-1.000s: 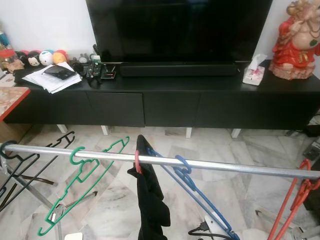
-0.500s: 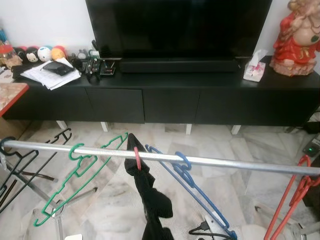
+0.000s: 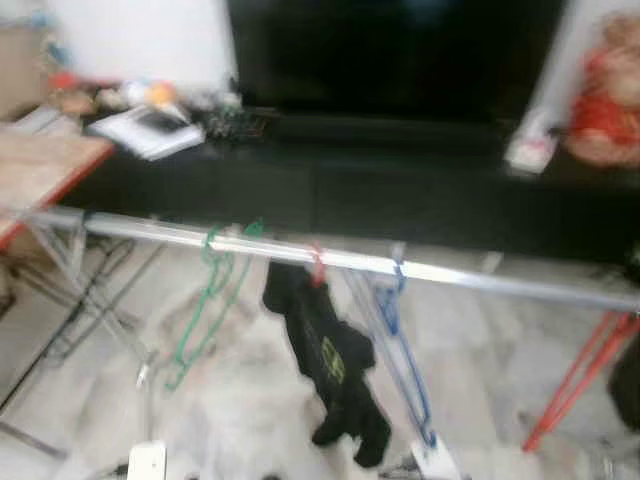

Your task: Hang hanger

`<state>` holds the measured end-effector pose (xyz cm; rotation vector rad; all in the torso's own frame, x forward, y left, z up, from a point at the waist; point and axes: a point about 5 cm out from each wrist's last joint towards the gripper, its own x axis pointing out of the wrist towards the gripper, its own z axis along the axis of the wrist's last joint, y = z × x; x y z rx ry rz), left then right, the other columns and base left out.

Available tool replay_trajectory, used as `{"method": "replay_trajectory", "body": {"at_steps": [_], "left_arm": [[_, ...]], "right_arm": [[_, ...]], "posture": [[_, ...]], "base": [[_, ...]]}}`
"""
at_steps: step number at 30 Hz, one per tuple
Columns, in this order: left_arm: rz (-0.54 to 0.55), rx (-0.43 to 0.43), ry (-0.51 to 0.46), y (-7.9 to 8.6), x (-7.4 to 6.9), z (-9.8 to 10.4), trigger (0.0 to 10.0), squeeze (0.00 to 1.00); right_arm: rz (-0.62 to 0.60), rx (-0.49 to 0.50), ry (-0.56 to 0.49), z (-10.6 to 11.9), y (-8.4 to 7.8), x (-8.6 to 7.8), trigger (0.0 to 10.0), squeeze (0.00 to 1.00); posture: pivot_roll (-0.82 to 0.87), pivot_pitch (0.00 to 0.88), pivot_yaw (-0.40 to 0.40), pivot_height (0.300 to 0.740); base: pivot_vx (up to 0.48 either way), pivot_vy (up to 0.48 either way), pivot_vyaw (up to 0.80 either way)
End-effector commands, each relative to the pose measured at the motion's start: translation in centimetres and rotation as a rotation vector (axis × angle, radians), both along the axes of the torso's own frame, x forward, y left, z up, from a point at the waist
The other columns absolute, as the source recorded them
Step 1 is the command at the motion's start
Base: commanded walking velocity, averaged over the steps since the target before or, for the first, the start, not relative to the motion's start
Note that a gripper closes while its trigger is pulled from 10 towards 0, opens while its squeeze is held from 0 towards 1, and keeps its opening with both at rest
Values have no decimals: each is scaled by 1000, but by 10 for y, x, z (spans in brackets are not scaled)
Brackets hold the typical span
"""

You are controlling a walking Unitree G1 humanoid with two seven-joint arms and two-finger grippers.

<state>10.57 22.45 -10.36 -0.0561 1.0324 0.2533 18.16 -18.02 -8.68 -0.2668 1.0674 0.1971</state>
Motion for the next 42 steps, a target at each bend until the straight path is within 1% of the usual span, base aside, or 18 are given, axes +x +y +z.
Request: {"method": "replay_trajectory", "body": {"at_steps": [1, 4, 10, 40, 42], "left_arm": [[0, 22, -49, 8, 17, 7, 10000, 0], [-8, 22, -34, 7, 12, 5, 10000, 0], [-13, 19, -28, 6, 11, 4, 10000, 0], [4, 20, -33, 7, 13, 5, 10000, 0], [16, 41, -34, 9, 13, 6, 10000, 0]], "right_arm": [[-12, 16, 15, -3, 3, -5, 10000, 0], [-12, 18, 14, -3, 4, -5, 10000, 0], [-12, 18, 14, -3, 4, -6, 10000, 0], [-21, 27, 12, -3, 5, -6, 10000, 0], [-24, 28, 13, -3, 5, -6, 10000, 0]], "posture": [[-38, 0, 44, 740], [-37, 0, 46, 740], [-38, 0, 49, 740], [-36, 0, 47, 740], [-44, 0, 50, 740]], "base": [[-277, 0, 0], [-276, 0, 0], [-279, 0, 0], [-282, 0, 0], [0, 0, 0]]}}
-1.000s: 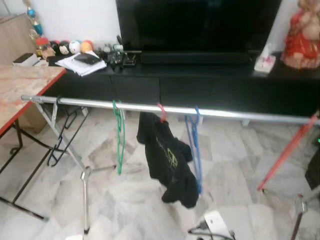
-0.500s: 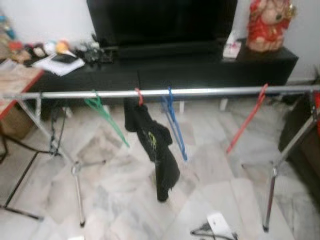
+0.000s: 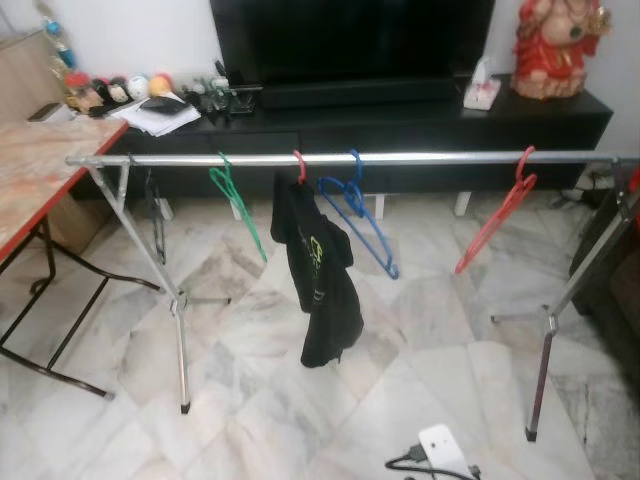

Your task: Hang hanger

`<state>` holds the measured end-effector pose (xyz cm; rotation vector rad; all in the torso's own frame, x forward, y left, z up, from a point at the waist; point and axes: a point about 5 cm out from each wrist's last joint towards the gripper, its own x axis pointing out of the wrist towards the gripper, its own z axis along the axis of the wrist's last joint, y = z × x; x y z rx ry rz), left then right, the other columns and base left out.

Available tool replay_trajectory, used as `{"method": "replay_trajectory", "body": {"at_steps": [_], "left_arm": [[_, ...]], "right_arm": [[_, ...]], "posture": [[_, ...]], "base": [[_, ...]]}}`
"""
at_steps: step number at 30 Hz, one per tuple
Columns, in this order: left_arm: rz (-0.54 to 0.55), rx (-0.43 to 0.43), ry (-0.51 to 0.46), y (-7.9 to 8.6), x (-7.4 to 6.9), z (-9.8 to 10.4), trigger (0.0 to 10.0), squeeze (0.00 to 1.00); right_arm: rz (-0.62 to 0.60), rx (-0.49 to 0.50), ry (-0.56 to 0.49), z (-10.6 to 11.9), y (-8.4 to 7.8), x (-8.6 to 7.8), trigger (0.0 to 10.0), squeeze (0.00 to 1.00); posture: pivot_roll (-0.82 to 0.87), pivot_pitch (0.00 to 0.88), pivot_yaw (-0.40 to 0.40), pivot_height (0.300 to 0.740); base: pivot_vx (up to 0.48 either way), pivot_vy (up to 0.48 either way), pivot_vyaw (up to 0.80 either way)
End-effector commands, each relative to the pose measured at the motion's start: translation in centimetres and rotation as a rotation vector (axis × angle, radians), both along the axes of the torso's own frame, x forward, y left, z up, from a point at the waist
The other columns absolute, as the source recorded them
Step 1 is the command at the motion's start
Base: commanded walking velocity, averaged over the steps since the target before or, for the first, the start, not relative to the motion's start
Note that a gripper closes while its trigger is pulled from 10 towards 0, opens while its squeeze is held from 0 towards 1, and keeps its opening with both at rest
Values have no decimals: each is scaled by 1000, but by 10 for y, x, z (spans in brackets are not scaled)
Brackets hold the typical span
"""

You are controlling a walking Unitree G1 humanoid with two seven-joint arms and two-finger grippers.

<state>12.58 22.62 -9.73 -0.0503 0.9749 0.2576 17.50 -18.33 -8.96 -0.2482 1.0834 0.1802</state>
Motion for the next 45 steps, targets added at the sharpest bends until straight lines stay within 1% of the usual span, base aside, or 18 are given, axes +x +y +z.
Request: {"method": "replay_trajectory", "body": {"at_steps": [1, 5, 13, 19, 31, 33, 35, 40, 45], "left_arm": [[20, 34, 22, 9, -8, -1, 10000, 0], [28, 39, 25, 10, -9, 0, 10000, 0], [41, 43, 20, 14, -9, 0, 10000, 0], [35, 47, 0, 18, -3, 3, 10000, 0], [16, 43, -18, 12, 4, 4, 10000, 0], [-18, 54, -13, 11, 5, 5, 10000, 0], [-22, 55, -12, 11, 5, 5, 10000, 0], [-1, 54, -11, 9, 5, 4, 10000, 0], [-7, 58, -12, 7, 5, 4, 10000, 0]], "right_arm": [[-1, 23, -1, 0, 8, 1, 10000, 0], [4, 22, 6, -1, 8, 1, 10000, 0], [21, 16, 16, -1, 10, 0, 10000, 0], [20, 20, 17, -1, 11, -1, 10000, 0], [19, 14, 17, -1, 9, 0, 10000, 0], [16, 13, 17, -1, 9, 0, 10000, 0], [15, 12, 17, -1, 9, 0, 10000, 0], [14, 9, 16, -1, 9, 0, 10000, 0], [12, 10, 17, -1, 9, 0, 10000, 0]], "posture": [[-41, 0, 50, 740], [-43, 0, 53, 740], [-44, 0, 65, 740], [-44, 0, 69, 740], [-46, 0, 65, 740], [-46, 0, 63, 740], [-46, 0, 63, 740], [-36, 0, 58, 740], [-36, 0, 60, 740]], "base": [[0, 0, 0], [0, 0, 0], [0, 0, -785], [0, 0, -781], [0, 0, -781], [0, 0, -781], [0, 0, -781], [0, 0, -781], [0, 0, -781]]}}
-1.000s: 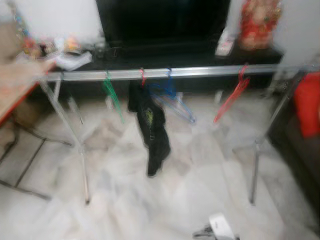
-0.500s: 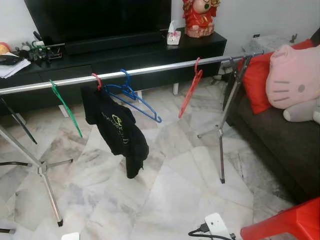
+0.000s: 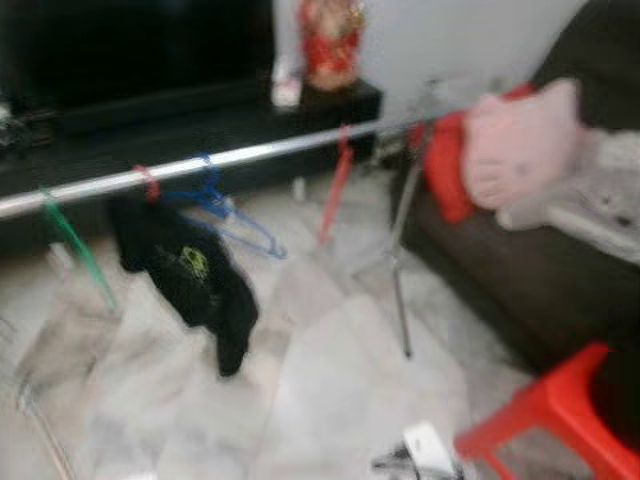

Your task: Hang hanger

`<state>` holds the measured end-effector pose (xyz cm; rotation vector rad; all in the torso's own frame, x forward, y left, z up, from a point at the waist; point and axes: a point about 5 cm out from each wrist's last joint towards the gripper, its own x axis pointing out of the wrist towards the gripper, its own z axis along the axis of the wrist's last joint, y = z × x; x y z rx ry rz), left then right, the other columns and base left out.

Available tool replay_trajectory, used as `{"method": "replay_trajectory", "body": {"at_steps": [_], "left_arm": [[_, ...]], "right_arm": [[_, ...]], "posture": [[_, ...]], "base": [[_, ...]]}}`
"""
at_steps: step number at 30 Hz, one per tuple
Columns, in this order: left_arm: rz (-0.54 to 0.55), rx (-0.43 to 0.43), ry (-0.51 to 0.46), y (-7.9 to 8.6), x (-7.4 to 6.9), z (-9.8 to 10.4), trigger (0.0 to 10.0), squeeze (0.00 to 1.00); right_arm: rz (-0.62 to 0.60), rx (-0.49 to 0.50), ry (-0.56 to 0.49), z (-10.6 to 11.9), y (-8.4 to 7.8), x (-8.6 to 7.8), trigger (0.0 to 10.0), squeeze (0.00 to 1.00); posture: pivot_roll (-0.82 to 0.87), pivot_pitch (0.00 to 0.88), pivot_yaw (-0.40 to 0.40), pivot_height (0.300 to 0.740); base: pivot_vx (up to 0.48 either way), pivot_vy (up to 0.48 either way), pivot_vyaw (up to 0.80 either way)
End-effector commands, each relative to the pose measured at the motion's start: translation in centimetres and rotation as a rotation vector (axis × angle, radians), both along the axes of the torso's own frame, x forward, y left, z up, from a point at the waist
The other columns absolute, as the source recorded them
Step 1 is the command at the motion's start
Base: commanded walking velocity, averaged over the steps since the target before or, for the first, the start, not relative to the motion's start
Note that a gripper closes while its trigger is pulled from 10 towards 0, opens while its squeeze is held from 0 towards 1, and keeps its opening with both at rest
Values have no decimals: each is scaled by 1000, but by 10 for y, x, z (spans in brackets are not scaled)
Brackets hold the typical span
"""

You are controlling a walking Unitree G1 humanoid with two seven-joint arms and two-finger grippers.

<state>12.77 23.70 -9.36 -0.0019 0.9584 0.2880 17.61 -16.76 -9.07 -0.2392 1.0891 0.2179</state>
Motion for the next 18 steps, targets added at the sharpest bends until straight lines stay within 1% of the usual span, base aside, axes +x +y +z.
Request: {"method": "replay_trajectory", "body": {"at_steps": [1, 9, 18], "left_arm": [[-11, 2, -3, -3, 3, 0, 10000, 0], [-13, 6, -9, -2, 4, 1, 10000, 0], [-13, 6, -20, -2, 8, 2, 10000, 0]], "right_arm": [[-14, -14, 5, 0, -6, -1, 10000, 0], [-25, -13, 3, 0, -5, 0, 10000, 0], [-27, -10, 1, 0, -5, 0, 10000, 0]], "posture": [[-37, 0, 62, 740], [-38, 0, 69, 740], [-36, 0, 70, 740]], "base": [[0, 0, -781], [0, 0, -781], [0, 0, -781]]}}
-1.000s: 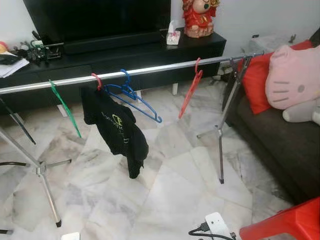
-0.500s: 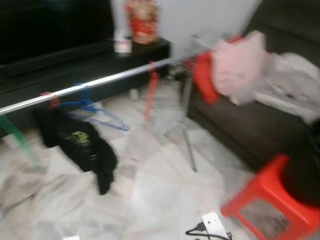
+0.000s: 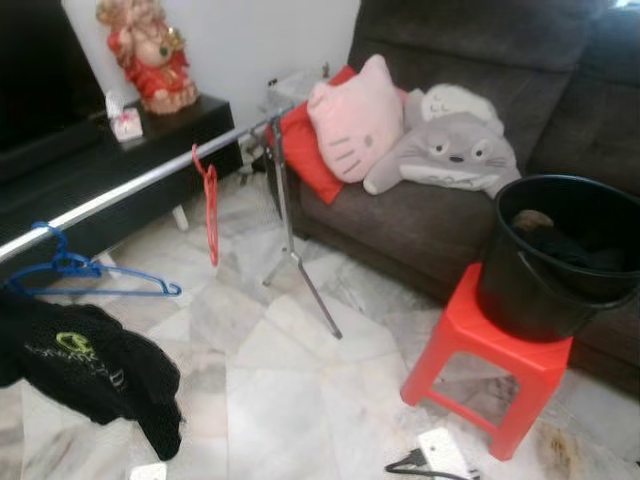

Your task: Hang hanger

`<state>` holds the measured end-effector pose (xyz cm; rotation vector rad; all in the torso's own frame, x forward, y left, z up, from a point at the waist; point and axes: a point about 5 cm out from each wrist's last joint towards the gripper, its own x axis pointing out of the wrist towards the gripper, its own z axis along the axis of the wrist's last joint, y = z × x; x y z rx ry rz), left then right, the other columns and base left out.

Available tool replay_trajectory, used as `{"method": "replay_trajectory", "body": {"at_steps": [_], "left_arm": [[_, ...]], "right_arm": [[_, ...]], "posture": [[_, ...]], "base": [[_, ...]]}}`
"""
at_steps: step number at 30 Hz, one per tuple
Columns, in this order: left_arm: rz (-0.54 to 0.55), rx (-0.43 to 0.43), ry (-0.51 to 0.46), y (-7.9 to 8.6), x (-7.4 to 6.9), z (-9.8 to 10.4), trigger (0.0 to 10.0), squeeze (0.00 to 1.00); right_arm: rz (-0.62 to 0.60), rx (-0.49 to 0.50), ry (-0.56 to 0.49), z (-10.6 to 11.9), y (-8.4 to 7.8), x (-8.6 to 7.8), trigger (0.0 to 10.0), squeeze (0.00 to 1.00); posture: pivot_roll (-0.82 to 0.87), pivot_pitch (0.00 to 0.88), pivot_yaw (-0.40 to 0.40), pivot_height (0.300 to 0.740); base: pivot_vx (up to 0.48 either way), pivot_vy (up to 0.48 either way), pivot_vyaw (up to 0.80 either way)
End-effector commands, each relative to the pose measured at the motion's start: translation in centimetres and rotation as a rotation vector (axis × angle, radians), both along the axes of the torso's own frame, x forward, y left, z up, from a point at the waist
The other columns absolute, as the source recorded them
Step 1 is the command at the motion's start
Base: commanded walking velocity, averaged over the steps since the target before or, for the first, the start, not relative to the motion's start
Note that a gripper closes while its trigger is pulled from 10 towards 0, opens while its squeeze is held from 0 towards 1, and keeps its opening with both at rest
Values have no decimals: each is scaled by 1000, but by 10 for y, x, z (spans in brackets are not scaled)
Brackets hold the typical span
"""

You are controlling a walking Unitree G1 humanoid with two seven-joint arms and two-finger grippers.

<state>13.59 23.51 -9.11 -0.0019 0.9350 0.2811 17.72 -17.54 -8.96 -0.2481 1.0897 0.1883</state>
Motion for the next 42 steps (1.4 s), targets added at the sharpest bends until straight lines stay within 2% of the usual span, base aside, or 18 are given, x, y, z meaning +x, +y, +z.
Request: {"method": "replay_trajectory", "body": {"at_steps": [1, 7, 13, 31, 42], "left_arm": [[-7, 7, 4, 0, 0, 0, 10000, 0], [-22, 12, 6, 0, 0, 0, 10000, 0], [-28, 15, 9, -1, 0, 0, 10000, 0], [-13, -6, 3, -1, 0, 0, 10000, 0], [-21, -29, 5, -3, 1, -1, 10000, 0]], "right_arm": [[-8, 11, 5, -1, 3, -1, 10000, 0], [-10, 12, 6, -1, 3, -2, 10000, 0], [-10, 12, 6, -1, 3, -2, 10000, 0], [-18, 13, -3, -1, 4, -3, 10000, 0], [-41, 28, -26, -1, 4, -2, 10000, 0]], "posture": [[-36, 0, 70, 740], [-37, 0, 72, 740], [-36, 0, 70, 740], [-39, 0, 75, 740], [-43, 0, 77, 740]], "base": [[0, 0, -781], [0, 0, -781], [0, -349, -781], [0, 0, -775], [23, 0, 0]]}}
